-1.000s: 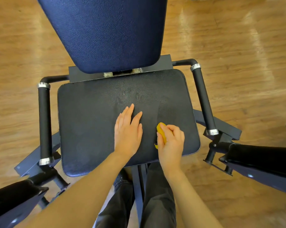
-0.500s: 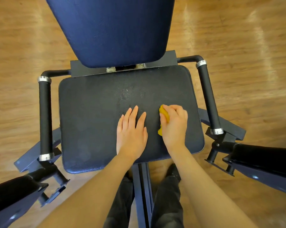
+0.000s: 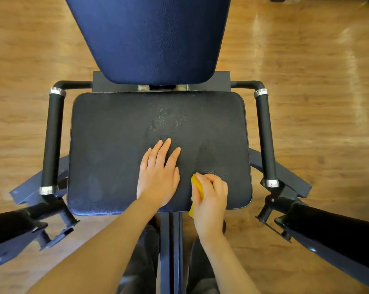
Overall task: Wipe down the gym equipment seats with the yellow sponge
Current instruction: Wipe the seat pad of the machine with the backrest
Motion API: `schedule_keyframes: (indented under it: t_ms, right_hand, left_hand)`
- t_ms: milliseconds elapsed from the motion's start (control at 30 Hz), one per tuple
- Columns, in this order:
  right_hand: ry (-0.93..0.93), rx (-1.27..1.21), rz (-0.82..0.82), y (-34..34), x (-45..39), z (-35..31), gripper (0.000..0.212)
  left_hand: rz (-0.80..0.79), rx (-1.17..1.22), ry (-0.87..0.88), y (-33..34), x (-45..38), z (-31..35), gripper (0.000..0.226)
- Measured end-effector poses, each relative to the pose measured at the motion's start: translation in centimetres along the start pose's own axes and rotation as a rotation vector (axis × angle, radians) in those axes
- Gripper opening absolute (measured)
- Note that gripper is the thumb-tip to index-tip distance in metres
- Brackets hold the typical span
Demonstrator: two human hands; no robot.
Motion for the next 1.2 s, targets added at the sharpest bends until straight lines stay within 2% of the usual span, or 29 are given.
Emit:
schedule_keyframes:
  t_ms: [233, 533, 867, 1200]
  right_hand:
    - [0.000, -0.023, 0.061, 0.1, -3.6, 0.2, 0.028]
    - [0.014, -0.080, 0.004, -2.0, 4.3, 1.7, 0.028]
    - [0.101, -0.047, 0.083, -1.5, -2.8, 1.9, 0.027]
    - [0.089, -0.035, 0.088, -3.0, 4.9, 3.2, 0.026]
  left_hand:
    - [-0.014, 0.008, -0.002, 0.0, 0.1, 0.0, 0.052]
    - [-0.014, 0.016, -0.005, -0.1, 0.1, 0.0, 0.051]
    - [-0.029, 0.012, -0.011, -0.1, 0.2, 0.1, 0.052]
    - [-0.015, 0.013, -0.002, -0.1, 0.2, 0.1, 0.052]
Point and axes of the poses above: each hand's wrist, its own x-axis away from the middle knuckle, its own y-axis out of the palm, z = x × y, the point moved 2 cm from there along -x, towards the middle knuckle, and after that the axes turned 3 degrees about z, right-handed, at the moved point
